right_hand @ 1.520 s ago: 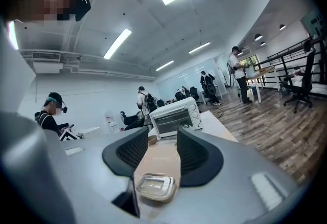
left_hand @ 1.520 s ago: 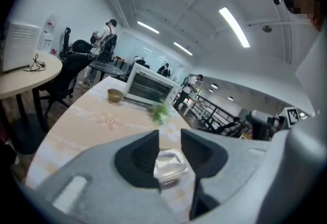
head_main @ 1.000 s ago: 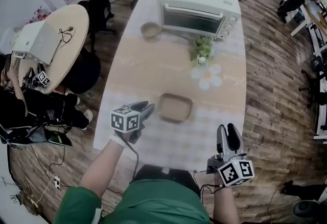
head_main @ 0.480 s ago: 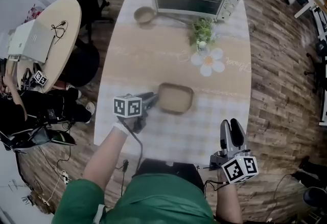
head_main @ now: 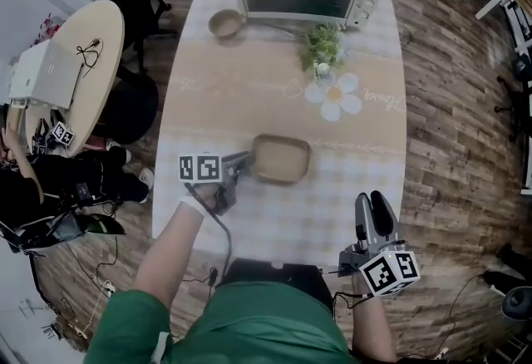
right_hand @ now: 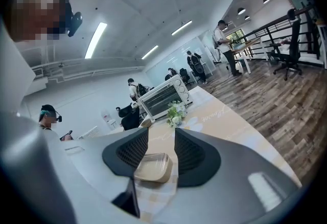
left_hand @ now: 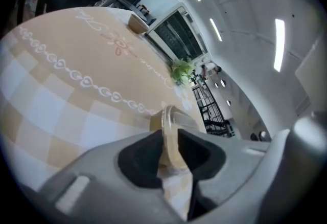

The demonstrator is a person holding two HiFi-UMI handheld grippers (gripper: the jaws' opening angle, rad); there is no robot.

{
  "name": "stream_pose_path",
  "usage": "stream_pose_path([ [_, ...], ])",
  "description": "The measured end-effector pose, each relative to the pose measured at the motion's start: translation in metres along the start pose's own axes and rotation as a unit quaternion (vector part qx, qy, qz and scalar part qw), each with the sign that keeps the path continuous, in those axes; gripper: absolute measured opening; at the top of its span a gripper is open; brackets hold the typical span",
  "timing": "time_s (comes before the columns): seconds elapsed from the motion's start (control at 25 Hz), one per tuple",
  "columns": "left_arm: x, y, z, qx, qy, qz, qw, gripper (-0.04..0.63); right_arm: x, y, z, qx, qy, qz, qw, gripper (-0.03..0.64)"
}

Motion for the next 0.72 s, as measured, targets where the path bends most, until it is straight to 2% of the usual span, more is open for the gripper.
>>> stream_pose_path([
  [0.48,0.002,0.011,-0.006,0.018,0.024,-0.013,0.9995,0.067,-0.002,0.001,0.010,-0.010,-0.004,-0.002,1.000,0.160],
  [0.72,0.003,0.016,-0.013,0.001,-0.007,-0.010,0.9999,0.046,0.000,0.005,0.015,-0.012,-0.005,-0.002,1.000,0.160],
])
Point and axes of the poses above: the fingertips, and each gripper's own axes: y backward along the fingers, z to its left, x out of its underside, the point moved 4 cm from there along y, backward along the fingers, and after that the axes turned 2 degrees about x, right-handed, at the moved point
